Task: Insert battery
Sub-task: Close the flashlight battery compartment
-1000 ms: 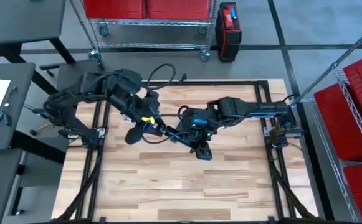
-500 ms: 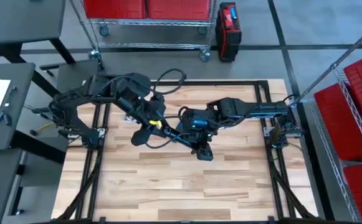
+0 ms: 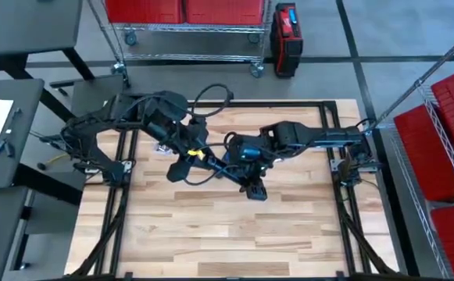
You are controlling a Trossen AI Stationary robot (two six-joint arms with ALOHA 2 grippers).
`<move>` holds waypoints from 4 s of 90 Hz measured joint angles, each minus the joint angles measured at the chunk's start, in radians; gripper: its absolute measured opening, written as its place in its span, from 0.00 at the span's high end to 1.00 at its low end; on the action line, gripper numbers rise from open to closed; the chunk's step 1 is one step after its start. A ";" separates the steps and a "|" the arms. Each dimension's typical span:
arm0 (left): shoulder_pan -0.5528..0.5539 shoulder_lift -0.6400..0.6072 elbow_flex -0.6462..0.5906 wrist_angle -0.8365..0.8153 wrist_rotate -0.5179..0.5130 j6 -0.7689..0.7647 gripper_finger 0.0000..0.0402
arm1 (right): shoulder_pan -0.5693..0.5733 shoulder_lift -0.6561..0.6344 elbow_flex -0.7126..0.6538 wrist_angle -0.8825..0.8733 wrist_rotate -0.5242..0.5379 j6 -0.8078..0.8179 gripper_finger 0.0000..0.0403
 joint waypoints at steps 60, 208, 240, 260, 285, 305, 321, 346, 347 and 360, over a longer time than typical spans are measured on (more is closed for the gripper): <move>-0.035 0.041 0.001 -0.021 0.069 0.040 0.68 | -0.009 0.003 -0.002 -0.008 -0.015 -0.038 0.66; -0.056 -0.011 -0.003 -0.058 -0.066 -0.001 0.68 | -0.078 -0.015 0.002 -0.056 0.005 -0.044 0.66; -0.011 -0.155 -0.003 -0.119 -0.308 -0.010 0.68 | -0.045 -0.017 0.005 0.091 0.055 -0.052 0.66; 0.011 -0.244 -0.002 -0.175 -0.417 -0.047 0.68 | -0.035 -0.017 -0.026 0.277 0.181 -0.060 0.66; 0.007 -0.317 -0.002 -0.215 -0.431 -0.118 0.68 | -0.006 -0.016 -0.360 0.762 0.220 0.013 0.66; -0.012 -0.328 -0.002 -0.243 -0.430 -0.137 0.68 | 0.014 -0.009 -0.771 1.572 0.262 0.176 0.66; -0.019 -0.316 0.000 -0.300 -0.431 -0.142 0.68 | 0.017 0.011 -0.958 1.809 0.408 0.182 0.66; -0.025 -0.307 0.000 -0.335 -0.430 -0.140 0.68 | 0.072 0.112 -1.038 1.856 0.528 0.243 0.66; -0.027 -0.307 0.000 -0.335 -0.430 -0.141 0.68 | 0.073 0.120 -1.039 1.860 0.533 0.245 0.66; -0.039 -0.309 0.000 -0.335 -0.430 -0.144 0.67 | 0.099 0.207 -1.033 1.918 0.617 0.245 0.66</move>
